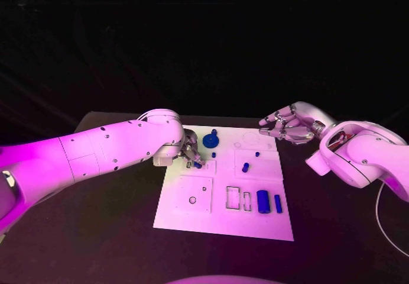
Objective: Assemble the parts on the task board
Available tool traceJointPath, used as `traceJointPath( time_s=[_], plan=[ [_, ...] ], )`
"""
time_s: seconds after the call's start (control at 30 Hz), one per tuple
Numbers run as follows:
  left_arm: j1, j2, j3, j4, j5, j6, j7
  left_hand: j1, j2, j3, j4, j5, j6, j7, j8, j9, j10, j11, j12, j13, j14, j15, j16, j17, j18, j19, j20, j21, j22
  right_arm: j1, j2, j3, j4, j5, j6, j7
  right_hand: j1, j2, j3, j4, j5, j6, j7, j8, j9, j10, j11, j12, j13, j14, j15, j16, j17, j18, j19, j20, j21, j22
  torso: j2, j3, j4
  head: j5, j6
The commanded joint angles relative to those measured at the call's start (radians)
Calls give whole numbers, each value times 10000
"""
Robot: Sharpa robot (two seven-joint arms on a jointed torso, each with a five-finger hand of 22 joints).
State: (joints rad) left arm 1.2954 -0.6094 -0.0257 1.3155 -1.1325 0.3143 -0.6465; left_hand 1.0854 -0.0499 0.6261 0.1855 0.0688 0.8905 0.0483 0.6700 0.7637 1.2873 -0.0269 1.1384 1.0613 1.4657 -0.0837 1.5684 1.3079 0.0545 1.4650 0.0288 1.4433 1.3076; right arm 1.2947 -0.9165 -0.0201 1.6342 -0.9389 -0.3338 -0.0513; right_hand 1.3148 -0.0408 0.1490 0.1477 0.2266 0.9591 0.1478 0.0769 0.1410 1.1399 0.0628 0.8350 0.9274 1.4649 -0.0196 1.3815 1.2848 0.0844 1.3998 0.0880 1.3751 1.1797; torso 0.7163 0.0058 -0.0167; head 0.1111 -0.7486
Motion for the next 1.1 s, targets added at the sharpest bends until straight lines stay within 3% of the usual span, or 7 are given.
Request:
traceJointPath(
  time_s=[0.03, 0.5, 0.9, 1.1],
  plan=[
    [-108, 92, -77, -127, 26, 803, -139, -186, 23, 318, -252, 45, -34, -65, 6, -5, 24, 8, 12, -31, 1051, 16, 24, 2629, -130, 239, 4, -2, 1069, -8, 12, 0, 13, -50, 113, 15, 4, 74, -27, 53, -44, -19, 38, 46, 14, -46, -7, -46, -12, 461, 23, -52, -15, -59, -77, -13, -50, -15, 4, 7, -14, -18, 3],
    [-108, 284, -76, -387, 6, 987, -147, -639, -184, -211, -144, 20, 87, -118, 72, 69, 36, -30, 31, -75, 1051, -13, 24, 2629, -144, 274, -17, 29, 1137, -8, 24, 0, 17, 31, 165, 112, -34, 124, -56, 117, 8, -22, 38, 48, 17, -40, -7, -45, -27, 453, 23, -94, -65, -52, -91, -12, -74, -53, 5, 5, -7, 2, -29],
    [-109, 299, -75, -422, -59, 999, -140, -1266, -294, -1545, 301, 4, 288, -148, 82, 89, 93, -54, 57, -115, 1051, -38, 24, 2629, -148, 292, -47, 21, 1174, -7, 46, 0, -11, 95, 95, 216, -5, 163, -88, 158, 124, -65, 49, 31, 14, -135, 2, -135, -114, 354, 29, -394, -455, 13, -255, -6, -268, -397, 7, 0, 5, 1, 11],
    [-109, 294, -75, -448, -82, 890, -135, -1245, -287, -2225, 419, 6, 263, -147, 40, 87, 38, -55, 0, -204, 1051, -45, 24, 2629, -139, 276, -55, -23, 1150, -7, 39, 0, -10, 104, 11, 265, 43, 168, -127, 177, 173, -136, 75, 2, 7, -302, 27, -272, -242, 265, 55, -597, -687, 70, -422, 13, -457, -704, 5, 7, -11, 11, -53]
  ],
)
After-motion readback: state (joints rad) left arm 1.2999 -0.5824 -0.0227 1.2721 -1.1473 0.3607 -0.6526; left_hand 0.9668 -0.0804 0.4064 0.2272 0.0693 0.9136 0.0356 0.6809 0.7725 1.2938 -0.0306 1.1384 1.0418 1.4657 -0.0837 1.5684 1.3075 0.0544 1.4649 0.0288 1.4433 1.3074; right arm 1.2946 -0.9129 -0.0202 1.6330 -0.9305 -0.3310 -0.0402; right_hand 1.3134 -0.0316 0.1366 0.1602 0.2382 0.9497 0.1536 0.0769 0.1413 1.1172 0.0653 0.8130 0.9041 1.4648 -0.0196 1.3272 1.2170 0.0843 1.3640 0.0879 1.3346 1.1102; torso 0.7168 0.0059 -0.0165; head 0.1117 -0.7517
